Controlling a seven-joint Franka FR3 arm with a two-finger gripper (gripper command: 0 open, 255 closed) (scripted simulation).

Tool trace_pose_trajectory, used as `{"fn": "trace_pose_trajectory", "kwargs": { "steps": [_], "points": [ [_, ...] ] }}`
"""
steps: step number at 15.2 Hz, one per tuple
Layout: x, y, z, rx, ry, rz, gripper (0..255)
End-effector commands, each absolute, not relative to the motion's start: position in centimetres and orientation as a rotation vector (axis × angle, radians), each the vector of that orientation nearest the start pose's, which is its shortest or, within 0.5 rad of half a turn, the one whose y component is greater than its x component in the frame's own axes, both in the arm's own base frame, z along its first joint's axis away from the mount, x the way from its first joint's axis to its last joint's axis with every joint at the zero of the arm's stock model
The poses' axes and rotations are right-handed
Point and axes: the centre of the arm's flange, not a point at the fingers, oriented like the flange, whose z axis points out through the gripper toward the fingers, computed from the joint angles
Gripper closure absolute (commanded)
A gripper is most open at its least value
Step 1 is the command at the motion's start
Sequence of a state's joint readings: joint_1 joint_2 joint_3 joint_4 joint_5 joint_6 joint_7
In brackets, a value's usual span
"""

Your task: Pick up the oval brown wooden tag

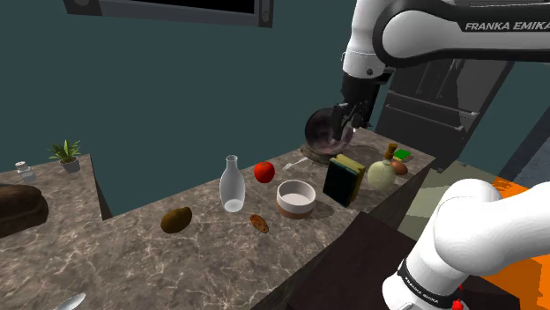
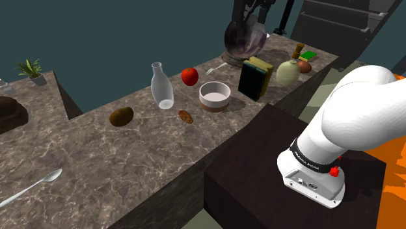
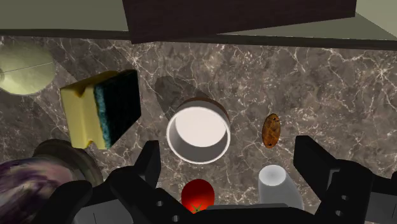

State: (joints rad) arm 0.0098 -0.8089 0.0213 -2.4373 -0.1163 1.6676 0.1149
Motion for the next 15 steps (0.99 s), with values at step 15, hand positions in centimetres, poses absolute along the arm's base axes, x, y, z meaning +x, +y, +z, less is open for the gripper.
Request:
{"fn": "trace_pose_trajectory", "kwargs": {
  "steps": [15],
  "points": [
    [38.8,3.8,40.7,-3.245,0.174,-0.085,0]
  ]
}}
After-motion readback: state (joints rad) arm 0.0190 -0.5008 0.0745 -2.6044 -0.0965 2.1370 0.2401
